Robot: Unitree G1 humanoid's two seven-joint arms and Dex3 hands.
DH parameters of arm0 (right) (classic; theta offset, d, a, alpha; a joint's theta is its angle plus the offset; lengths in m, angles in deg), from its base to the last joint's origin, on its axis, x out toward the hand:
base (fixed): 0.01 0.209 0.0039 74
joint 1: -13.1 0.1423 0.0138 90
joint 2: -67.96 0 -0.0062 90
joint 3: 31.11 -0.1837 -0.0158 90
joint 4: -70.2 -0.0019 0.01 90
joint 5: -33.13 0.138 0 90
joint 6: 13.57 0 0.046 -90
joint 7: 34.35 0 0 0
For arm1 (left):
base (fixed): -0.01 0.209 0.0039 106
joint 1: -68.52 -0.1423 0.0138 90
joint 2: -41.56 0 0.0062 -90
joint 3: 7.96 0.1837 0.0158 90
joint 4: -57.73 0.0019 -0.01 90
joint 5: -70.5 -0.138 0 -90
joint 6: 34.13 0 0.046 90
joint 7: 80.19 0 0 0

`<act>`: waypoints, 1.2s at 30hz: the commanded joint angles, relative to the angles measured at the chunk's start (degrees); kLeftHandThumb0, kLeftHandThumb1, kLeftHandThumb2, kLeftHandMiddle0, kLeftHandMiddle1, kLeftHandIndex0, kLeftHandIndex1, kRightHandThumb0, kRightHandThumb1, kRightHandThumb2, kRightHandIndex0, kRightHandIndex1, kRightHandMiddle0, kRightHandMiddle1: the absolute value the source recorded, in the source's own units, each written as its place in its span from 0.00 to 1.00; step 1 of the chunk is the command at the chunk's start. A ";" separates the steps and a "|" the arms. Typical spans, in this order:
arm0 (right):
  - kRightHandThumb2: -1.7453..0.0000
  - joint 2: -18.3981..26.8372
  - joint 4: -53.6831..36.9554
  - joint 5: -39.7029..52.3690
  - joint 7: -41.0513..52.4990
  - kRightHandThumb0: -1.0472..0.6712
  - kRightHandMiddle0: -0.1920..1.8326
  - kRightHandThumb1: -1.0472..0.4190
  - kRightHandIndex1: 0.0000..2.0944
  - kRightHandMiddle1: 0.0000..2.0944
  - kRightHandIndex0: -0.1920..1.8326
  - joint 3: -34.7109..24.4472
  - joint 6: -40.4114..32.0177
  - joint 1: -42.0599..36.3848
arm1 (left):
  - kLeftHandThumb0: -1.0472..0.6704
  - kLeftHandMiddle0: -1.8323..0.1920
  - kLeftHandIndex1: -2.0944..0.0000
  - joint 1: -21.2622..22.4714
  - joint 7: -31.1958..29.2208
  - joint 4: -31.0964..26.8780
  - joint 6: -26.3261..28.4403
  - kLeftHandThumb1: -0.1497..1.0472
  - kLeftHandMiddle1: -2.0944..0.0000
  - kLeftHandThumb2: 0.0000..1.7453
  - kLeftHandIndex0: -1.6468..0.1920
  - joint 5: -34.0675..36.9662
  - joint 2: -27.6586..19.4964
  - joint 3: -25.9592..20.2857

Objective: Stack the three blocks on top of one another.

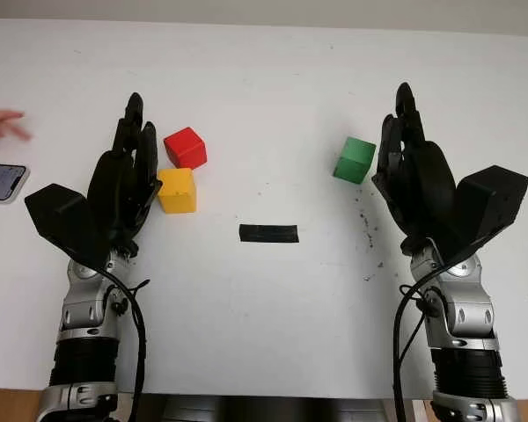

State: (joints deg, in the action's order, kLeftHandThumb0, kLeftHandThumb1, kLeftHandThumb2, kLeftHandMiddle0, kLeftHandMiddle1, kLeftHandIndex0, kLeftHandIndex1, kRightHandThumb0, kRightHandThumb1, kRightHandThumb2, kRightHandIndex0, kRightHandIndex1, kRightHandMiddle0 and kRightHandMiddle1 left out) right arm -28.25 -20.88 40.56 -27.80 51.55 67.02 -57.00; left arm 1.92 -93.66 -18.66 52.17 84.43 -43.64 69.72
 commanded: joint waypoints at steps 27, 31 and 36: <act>0.56 0.49 -1.41 -0.90 0.11 0.18 0.00 0.00 0.00 0.00 0.00 0.24 0.36 -0.30 | 0.14 0.88 0.94 11.76 15.85 -11.58 9.65 1.00 0.98 0.12 0.84 -35.94 -14.95 8.26; 0.56 0.70 -0.99 -1.02 0.51 0.18 0.00 0.00 0.00 0.00 0.00 0.11 0.84 -0.09 | 0.13 0.88 0.92 16.61 9.20 -11.11 15.58 1.00 0.98 0.10 0.78 -42.78 -18.57 13.64; 0.56 0.73 -1.00 -1.24 0.69 0.18 0.00 0.00 0.00 0.00 0.00 0.11 0.73 0.04 | 0.12 0.83 0.91 24.26 -0.30 -6.65 19.18 1.00 0.96 0.08 0.71 -51.26 -22.20 21.90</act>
State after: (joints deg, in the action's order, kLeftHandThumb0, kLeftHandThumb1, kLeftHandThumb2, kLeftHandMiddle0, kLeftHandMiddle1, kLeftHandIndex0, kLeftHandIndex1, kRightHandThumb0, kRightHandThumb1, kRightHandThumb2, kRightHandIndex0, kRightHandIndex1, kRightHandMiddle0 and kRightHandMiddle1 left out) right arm -28.04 -21.30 39.44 -27.13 51.76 67.23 -57.13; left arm 24.17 -92.84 -26.22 71.08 34.54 -64.77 89.95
